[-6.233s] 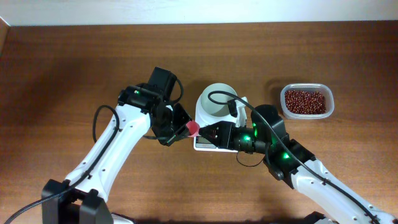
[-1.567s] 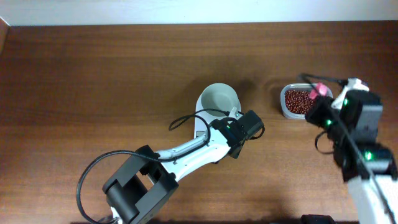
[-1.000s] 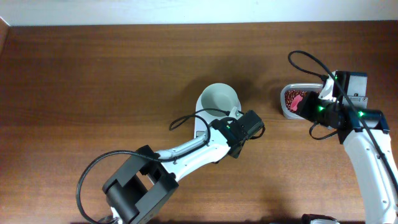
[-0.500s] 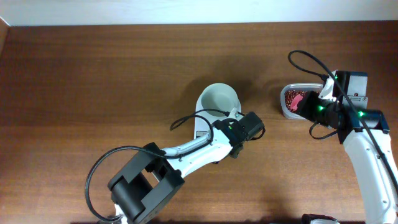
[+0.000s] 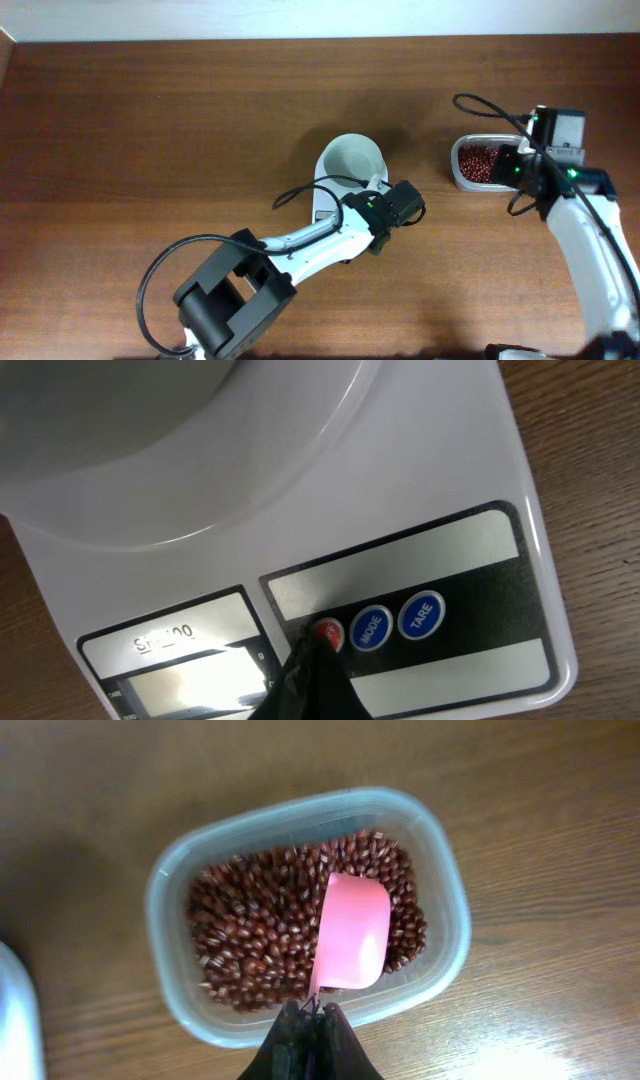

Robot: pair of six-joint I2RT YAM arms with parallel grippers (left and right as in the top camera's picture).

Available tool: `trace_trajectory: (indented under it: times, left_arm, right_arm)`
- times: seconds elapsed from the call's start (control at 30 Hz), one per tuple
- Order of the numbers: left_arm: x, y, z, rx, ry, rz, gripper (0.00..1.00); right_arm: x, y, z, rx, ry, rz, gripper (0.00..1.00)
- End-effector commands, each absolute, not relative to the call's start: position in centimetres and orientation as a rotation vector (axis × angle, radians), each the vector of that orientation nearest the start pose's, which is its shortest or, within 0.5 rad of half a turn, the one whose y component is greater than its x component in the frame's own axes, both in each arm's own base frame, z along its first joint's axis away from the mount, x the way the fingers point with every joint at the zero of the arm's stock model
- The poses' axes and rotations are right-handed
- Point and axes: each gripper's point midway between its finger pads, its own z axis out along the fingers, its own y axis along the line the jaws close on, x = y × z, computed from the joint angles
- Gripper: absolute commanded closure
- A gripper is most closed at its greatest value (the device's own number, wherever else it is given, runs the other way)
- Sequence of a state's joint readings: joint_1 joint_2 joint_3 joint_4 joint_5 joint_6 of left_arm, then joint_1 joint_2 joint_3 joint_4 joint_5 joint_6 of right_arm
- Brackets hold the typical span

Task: Scoop and weigh 50g on scale
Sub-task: 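Dip the pink scoop into the red beans with the right gripper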

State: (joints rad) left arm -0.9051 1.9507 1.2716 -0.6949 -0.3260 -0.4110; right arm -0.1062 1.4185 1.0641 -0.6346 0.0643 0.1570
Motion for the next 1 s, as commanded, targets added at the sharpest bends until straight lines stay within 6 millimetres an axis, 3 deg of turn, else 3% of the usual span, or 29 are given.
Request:
trace_trajectory:
  times: [0.0,0.07,0.2,0.27,0.37,0.47,0.63,0.7,0.97]
  left_arm:
    - [28.3,-26.9,1.4,0.657,2.713,0.229,1.00]
    - [28.3,-26.9,1.4,0.657,2.714,0.229,1.00]
    - [28.3,-26.9,1.4,0.656,2.714,0.229,1.00]
    - [28.3,-26.9,1.4,0.656,2.714,0.229,0.88]
    - [28.3,-26.9,1.4,0.657,2.715,0.231,0.92]
    - [28.3,-26.9,1.4,0.657,2.716,0.232,0.75]
    - [28.3,-26.8,1.4,0.658,2.717,0.234,0.57]
    - [28.3,-26.8,1.4,0.658,2.717,0.234,0.45]
    - [28.2,-26.8,1.4,0.659,2.719,0.236,0.37]
  right_arm:
    - [36.9,-5.6,10.8,0.318,2.629,-0.112,0.96]
    - [37.0,-5.6,9.4,0.321,2.661,-0.113,0.96]
    - [37.1,-5.6,8.9,0.322,2.672,-0.113,0.96]
    - [37.1,-5.6,8.9,0.323,2.673,-0.111,0.96]
    - [37.2,-4.8,8.9,0.312,2.675,-0.043,0.96]
    - [37.3,-3.6,8.9,0.292,2.677,0.047,0.96]
    - [37.4,-3.3,8.9,0.287,2.677,0.072,0.96]
    - [37.4,-3.7,8.9,0.409,2.657,0.095,0.96]
    - [37.2,-5.3,9.0,0.531,2.627,0.283,0.96]
